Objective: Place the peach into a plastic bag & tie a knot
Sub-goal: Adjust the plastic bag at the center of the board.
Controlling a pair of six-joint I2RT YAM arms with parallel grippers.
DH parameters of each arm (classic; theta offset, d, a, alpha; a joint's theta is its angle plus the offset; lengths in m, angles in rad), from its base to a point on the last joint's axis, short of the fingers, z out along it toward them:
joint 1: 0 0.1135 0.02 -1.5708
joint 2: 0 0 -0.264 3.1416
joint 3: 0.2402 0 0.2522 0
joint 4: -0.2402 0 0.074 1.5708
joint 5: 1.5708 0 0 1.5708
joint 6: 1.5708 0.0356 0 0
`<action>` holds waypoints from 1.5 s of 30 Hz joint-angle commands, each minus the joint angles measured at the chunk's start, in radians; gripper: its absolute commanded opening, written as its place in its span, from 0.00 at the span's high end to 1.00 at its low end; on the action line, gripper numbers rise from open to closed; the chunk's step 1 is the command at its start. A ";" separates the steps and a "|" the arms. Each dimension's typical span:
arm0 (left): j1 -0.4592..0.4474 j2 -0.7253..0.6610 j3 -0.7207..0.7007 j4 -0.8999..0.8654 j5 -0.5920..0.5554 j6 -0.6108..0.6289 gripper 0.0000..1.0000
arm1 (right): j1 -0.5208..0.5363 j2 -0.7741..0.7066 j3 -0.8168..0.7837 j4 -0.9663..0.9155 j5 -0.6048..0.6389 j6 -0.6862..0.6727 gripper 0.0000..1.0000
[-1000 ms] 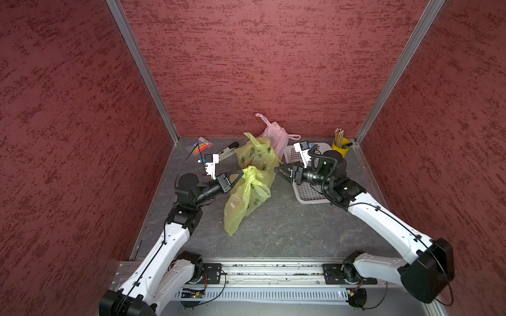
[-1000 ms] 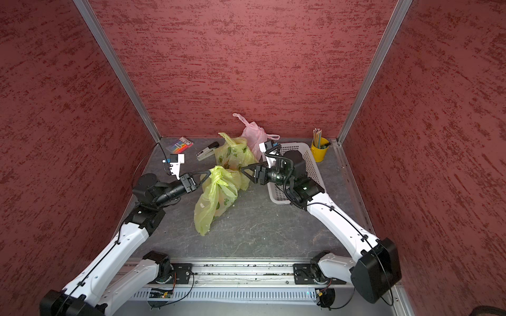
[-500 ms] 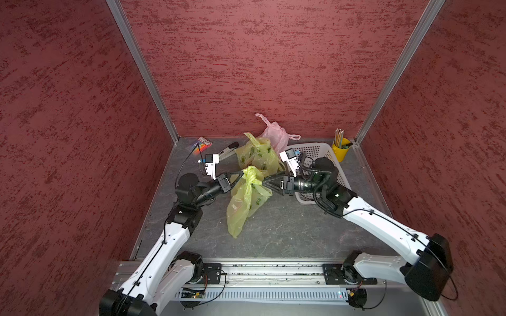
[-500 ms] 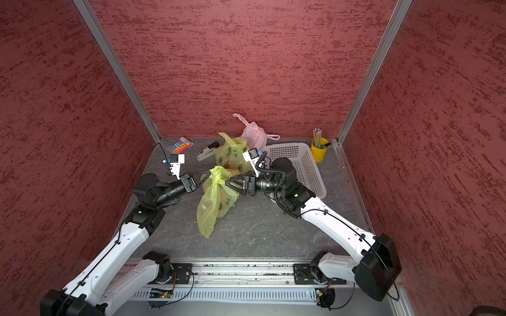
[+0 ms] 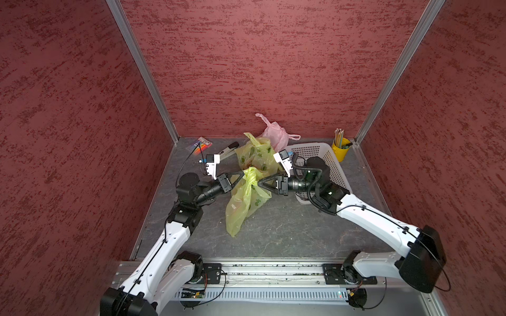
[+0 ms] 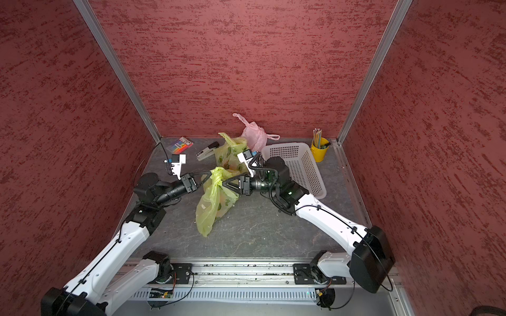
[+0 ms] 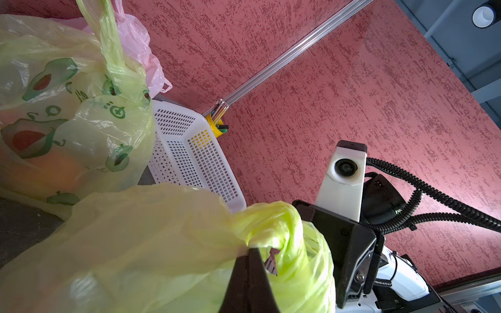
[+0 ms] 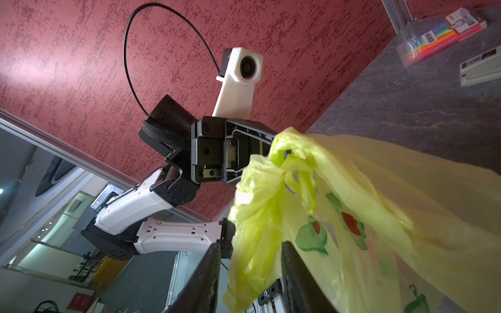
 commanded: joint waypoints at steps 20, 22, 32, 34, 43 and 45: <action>0.207 -0.127 0.024 -0.124 0.235 -0.078 1.00 | 0.006 -0.050 0.105 -0.361 0.327 -0.260 1.00; 0.235 -0.139 0.016 -0.115 0.273 -0.107 1.00 | 0.002 -0.048 0.111 -0.370 0.351 -0.264 1.00; 0.345 -0.184 -0.041 -0.012 0.426 -0.261 1.00 | -0.014 -0.017 0.133 -0.451 0.510 -0.319 1.00; 0.352 -0.189 -0.043 -0.011 0.430 -0.266 1.00 | -0.015 -0.004 0.134 -0.463 0.541 -0.321 1.00; 0.347 -0.138 -0.098 0.139 0.405 -0.336 1.00 | -0.013 0.008 0.156 -0.413 0.393 -0.311 0.83; 0.339 -0.125 -0.106 0.163 0.401 -0.347 1.00 | -0.013 -0.003 0.180 -0.436 0.454 -0.325 0.62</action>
